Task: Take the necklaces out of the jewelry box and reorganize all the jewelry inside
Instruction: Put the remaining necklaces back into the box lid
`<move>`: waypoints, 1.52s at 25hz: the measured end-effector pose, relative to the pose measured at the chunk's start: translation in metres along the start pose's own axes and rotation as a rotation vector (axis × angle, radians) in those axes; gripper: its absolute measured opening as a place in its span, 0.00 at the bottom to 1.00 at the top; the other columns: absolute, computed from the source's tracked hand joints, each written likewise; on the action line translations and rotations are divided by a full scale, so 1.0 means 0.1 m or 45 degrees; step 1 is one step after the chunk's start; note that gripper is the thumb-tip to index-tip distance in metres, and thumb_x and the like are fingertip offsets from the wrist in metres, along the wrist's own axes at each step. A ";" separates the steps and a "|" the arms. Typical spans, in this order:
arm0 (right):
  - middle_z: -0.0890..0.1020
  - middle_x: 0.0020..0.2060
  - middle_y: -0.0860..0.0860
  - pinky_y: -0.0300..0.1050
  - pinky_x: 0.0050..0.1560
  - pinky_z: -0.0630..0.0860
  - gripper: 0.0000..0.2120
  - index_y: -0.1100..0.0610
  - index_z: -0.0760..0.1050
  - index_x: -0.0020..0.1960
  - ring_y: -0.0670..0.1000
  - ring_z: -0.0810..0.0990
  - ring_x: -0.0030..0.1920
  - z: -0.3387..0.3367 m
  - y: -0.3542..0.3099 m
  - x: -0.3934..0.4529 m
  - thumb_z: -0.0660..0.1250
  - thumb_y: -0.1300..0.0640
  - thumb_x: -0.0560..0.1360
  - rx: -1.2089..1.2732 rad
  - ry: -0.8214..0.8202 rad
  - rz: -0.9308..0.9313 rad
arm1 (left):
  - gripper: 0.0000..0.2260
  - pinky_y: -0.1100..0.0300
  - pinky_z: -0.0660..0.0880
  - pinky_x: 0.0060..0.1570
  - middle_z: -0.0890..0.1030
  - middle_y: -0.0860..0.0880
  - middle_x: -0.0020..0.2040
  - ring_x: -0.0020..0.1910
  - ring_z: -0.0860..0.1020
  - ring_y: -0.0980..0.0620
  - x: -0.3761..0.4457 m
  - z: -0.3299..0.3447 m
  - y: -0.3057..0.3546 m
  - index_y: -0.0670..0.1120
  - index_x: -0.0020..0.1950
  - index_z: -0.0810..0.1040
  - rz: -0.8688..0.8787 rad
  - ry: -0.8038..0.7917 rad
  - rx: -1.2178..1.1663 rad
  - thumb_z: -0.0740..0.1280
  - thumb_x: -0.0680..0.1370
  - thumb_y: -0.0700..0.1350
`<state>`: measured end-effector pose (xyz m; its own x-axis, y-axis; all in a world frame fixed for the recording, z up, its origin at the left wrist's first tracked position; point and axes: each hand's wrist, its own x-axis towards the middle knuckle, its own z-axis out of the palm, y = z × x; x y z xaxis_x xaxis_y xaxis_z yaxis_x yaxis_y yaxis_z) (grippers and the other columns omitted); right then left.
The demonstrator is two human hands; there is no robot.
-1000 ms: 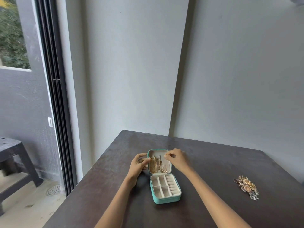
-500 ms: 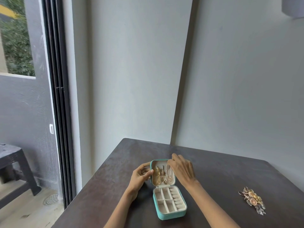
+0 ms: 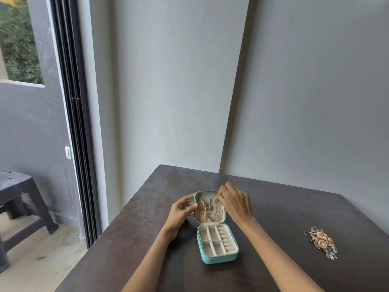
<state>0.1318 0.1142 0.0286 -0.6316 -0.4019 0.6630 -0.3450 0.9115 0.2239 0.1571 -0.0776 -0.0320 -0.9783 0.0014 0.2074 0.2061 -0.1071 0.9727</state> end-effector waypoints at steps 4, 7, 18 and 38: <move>0.74 0.30 0.46 0.36 0.19 0.66 0.18 0.52 0.72 0.32 0.45 0.74 0.26 0.00 -0.04 0.04 0.81 0.48 0.56 0.069 -0.006 0.021 | 0.13 0.71 0.72 0.38 0.83 0.53 0.42 0.38 0.78 0.63 -0.01 0.00 0.01 0.49 0.58 0.79 -0.005 0.002 0.011 0.69 0.75 0.39; 0.74 0.29 0.46 0.37 0.19 0.65 0.17 0.51 0.73 0.30 0.45 0.74 0.27 0.01 -0.05 0.08 0.82 0.49 0.55 0.019 -0.022 -0.017 | 0.12 0.72 0.72 0.38 0.83 0.53 0.41 0.38 0.78 0.63 -0.01 0.01 0.02 0.49 0.57 0.79 -0.006 0.006 0.011 0.69 0.75 0.38; 0.78 0.33 0.44 0.35 0.26 0.69 0.07 0.50 0.78 0.38 0.44 0.77 0.32 -0.05 0.07 -0.11 0.77 0.56 0.66 0.352 0.145 0.021 | 0.15 0.73 0.72 0.38 0.84 0.50 0.44 0.39 0.79 0.63 -0.04 0.01 0.05 0.47 0.61 0.78 -0.009 -0.012 -0.047 0.68 0.75 0.37; 0.75 0.35 0.45 0.32 0.26 0.75 0.16 0.48 0.82 0.41 0.43 0.75 0.30 0.04 -0.06 -0.60 0.73 0.68 0.64 0.535 -0.046 -0.049 | 0.17 0.59 0.71 0.54 0.84 0.47 0.52 0.51 0.80 0.55 -0.06 -0.04 0.00 0.51 0.58 0.81 -0.074 -0.090 -0.251 0.73 0.69 0.41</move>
<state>0.1689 0.1320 -0.0153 -0.6342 -0.4443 0.6328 -0.6169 0.7841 -0.0677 0.1625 -0.0813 -0.0335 -0.9829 0.0822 0.1650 0.1339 -0.2971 0.9454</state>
